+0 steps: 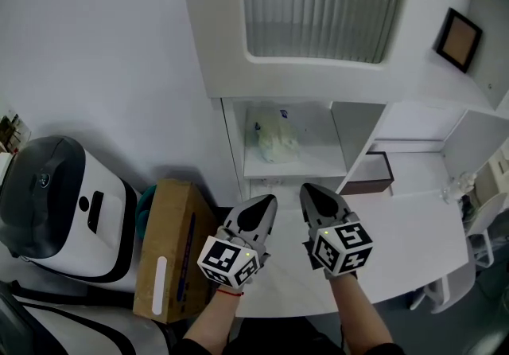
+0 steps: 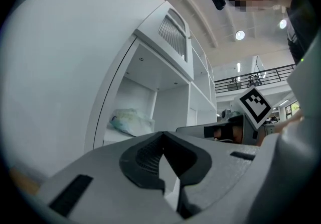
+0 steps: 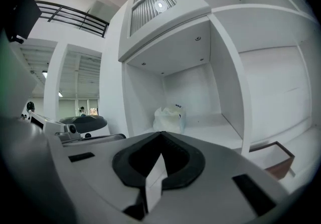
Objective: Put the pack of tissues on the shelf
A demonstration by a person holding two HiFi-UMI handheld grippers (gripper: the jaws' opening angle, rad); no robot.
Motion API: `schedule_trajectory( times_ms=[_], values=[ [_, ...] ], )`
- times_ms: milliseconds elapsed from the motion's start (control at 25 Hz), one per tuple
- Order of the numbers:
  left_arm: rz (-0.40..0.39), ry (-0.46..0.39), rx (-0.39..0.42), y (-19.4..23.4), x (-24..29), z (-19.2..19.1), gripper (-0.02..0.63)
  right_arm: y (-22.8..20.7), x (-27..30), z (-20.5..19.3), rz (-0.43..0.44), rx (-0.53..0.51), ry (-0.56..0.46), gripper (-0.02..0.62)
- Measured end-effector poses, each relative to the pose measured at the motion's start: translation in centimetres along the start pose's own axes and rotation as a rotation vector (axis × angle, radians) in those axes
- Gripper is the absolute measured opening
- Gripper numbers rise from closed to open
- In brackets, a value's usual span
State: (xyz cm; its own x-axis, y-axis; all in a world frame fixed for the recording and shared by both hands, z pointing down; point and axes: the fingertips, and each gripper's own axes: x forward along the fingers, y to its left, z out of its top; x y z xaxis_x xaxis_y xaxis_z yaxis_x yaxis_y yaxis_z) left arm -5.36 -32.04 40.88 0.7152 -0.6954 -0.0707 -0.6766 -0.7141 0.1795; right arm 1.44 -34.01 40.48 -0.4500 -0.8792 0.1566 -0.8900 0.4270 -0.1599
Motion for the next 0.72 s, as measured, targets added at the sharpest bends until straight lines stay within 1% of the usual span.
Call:
schedule_trajectory(
  times_ms=[360, 720],
  values=[
    [-0.055, 0.012, -0.008, -2.9, -2.0, -1.0, 0.006, 1.8, -3.8, -1.6, -0.016, -0.007, -0.004, 0.004],
    [-0.066, 0.037, -0.005, -4.6, -3.5, -2.3, 0.006, 3.3, -6.1, -3.0, 0.003, -0.026, 0.000, 0.004]
  ],
)
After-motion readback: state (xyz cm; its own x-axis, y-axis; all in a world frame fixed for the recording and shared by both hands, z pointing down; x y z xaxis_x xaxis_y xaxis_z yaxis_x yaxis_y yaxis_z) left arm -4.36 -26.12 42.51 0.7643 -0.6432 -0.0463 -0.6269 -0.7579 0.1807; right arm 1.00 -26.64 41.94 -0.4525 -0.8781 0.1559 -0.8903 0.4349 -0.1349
